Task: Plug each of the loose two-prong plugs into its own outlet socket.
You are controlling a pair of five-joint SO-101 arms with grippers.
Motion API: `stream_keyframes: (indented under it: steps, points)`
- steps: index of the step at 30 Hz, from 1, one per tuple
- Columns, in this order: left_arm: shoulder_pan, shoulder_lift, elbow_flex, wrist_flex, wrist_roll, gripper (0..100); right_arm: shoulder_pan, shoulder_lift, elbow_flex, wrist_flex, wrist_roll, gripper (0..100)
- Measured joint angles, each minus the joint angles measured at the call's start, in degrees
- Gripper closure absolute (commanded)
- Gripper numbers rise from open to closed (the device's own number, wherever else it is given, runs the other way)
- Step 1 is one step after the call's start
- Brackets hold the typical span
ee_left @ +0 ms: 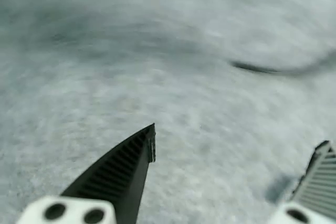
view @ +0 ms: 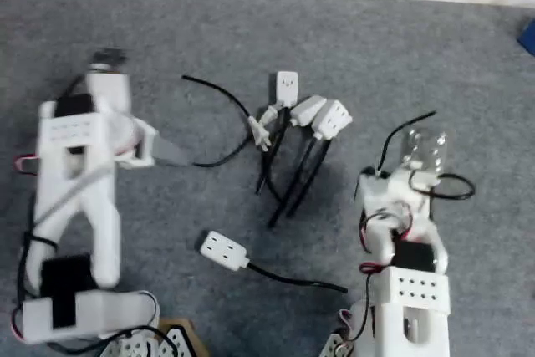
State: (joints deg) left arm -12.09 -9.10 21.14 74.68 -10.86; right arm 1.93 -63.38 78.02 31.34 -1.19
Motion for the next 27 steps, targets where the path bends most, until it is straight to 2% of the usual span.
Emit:
stream_keyframes:
  steps: [4, 11, 16, 23, 25, 27]
  points:
    - [5.0, -6.7, 7.3, 0.2, 0.1, 56, 0.7, 0.0, 1.1, -1.7, 1.7, 85.7]
    - [5.5, -9.7, 21.1, -14.5, 0.4, 56, 1.3, 0.0, 1.1, -0.2, 1.7, 85.2]
    - [5.8, -9.7, 22.6, -17.9, 5.0, 56, 1.8, 0.0, -0.6, 4.0, 1.7, 85.2]
    - [5.7, -9.7, 25.4, -22.2, 5.6, 56, 15.4, 0.0, -7.6, 7.6, 2.2, 85.2]
    - [5.4, -9.7, 25.5, -22.6, 5.6, 56, 16.5, 0.2, -9.5, 9.6, 3.1, 85.2]
    - [4.5, -9.7, 25.5, -22.7, 5.6, 56, 14.8, 0.4, -10.5, 11.8, 7.1, 85.1]
